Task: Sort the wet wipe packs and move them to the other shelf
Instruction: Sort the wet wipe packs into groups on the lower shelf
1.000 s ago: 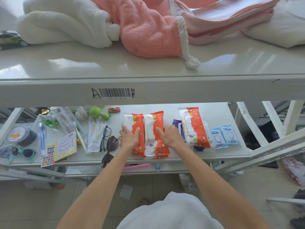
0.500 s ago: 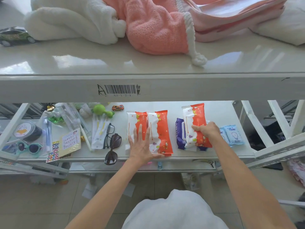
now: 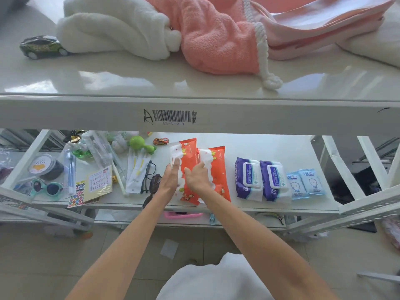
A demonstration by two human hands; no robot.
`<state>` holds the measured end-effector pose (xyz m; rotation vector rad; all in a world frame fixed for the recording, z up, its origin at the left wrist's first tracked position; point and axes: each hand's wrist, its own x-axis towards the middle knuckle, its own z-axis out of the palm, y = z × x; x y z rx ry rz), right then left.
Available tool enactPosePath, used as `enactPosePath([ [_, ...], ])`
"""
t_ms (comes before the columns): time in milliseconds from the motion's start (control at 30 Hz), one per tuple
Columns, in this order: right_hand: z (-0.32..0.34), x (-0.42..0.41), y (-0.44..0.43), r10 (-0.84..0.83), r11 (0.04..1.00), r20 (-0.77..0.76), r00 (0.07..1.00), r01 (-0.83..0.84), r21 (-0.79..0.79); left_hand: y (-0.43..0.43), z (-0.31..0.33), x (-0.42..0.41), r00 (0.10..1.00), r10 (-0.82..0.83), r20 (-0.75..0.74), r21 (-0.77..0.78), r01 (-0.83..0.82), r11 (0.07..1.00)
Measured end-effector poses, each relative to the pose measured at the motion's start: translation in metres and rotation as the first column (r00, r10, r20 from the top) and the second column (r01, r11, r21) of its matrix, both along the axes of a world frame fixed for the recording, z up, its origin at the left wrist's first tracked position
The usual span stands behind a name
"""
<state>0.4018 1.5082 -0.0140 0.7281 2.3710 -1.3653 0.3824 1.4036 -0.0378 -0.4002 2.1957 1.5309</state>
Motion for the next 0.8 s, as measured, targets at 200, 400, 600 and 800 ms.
enactPosePath([
  [200,-0.011,0.0,0.026,0.105,0.955,-0.016,0.994,-0.096,0.282,0.001,-0.001,-0.002,0.994,-0.089,-0.061,-0.136,0.08,0.987],
  [400,-0.026,0.021,0.089,-0.156,0.943,-0.152,0.976,0.193,0.271,-0.004,0.002,-0.01,0.991,-0.117,-0.058,-0.04,0.114,0.993],
  [600,-0.044,0.022,0.105,-0.246,0.968,0.009,0.969,0.245,0.062,-0.006,0.001,-0.018,0.997,-0.041,0.063,-0.061,0.045,0.997],
  [800,-0.05,0.006,0.103,-0.331,0.91,0.205,0.921,0.369,-0.188,-0.005,0.0,-0.025,0.993,-0.04,0.111,-0.02,0.043,0.999],
])
